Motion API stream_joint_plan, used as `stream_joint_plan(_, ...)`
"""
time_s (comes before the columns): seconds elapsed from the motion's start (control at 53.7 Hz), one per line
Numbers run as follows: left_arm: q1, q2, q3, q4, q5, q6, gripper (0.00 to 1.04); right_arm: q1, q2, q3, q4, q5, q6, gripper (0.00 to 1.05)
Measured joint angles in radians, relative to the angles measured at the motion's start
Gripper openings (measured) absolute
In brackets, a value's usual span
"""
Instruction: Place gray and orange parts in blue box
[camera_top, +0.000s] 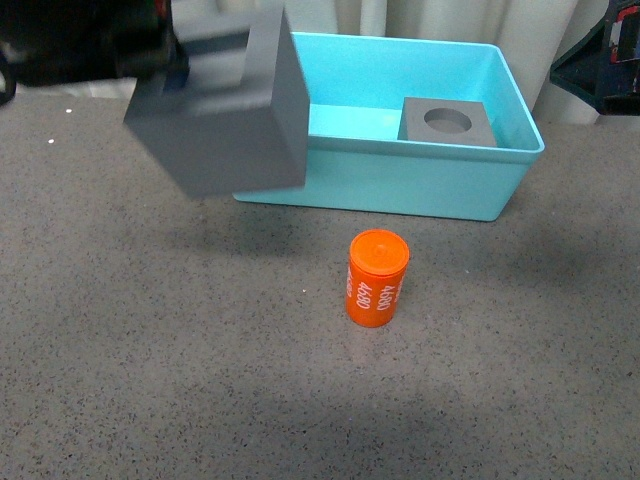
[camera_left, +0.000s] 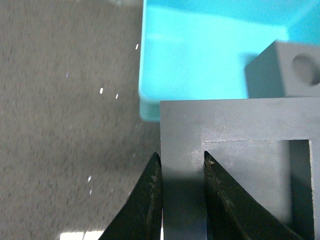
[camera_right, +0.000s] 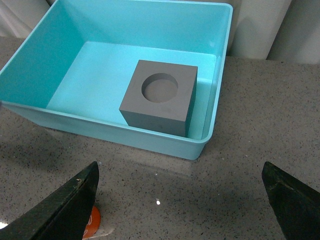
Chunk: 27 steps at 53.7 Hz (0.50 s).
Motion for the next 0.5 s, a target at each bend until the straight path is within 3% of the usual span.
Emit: stream_joint_plan(0.503,0.011,0.328,0.386,0.026,0.024,0.02,0.18,0.0,0.0,0.0,0.0,0.0,0.0,0.95)
